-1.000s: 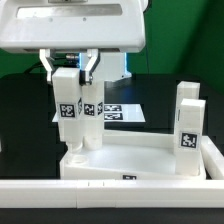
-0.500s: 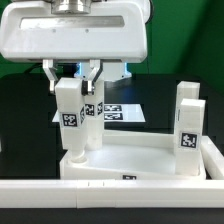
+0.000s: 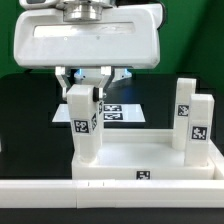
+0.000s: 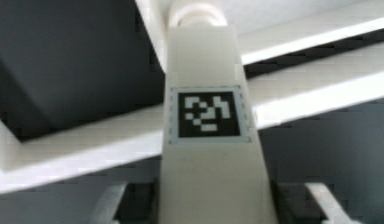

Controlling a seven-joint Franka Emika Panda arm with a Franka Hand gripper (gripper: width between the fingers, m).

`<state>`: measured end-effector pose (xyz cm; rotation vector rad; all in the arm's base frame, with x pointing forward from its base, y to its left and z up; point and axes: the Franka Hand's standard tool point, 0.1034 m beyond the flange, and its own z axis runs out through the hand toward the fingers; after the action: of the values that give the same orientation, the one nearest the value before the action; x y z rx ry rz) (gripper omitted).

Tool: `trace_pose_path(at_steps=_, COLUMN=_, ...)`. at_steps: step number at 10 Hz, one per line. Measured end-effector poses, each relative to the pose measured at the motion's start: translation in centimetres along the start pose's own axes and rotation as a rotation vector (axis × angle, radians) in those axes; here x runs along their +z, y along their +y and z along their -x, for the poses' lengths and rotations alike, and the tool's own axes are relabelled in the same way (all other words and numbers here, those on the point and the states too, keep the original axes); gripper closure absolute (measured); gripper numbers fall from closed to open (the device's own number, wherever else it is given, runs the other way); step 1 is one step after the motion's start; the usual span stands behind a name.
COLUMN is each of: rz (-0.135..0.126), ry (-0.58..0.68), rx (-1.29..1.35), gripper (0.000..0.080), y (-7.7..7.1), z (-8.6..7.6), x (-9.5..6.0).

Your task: Assemble desk

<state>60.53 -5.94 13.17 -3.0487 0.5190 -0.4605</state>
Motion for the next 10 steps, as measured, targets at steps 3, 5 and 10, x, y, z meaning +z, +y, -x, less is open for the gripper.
trace_pose_path(at_steps=3, rz=0.005, ry=0.008, rx=-0.003, gripper=0.0509, y=0.2, z=-0.1, x=0.0)
trace_pose_path(at_steps=5, rz=0.005, ry=0.008, rx=-0.003, gripper=0.0509, y=0.2, z=-0.1, x=0.1)
trace_pose_path(at_steps=10, rz=-0.016, ry=0.029, rx=-0.010, gripper=0.0509, y=-0.8, z=-1.5, x=-3.5)
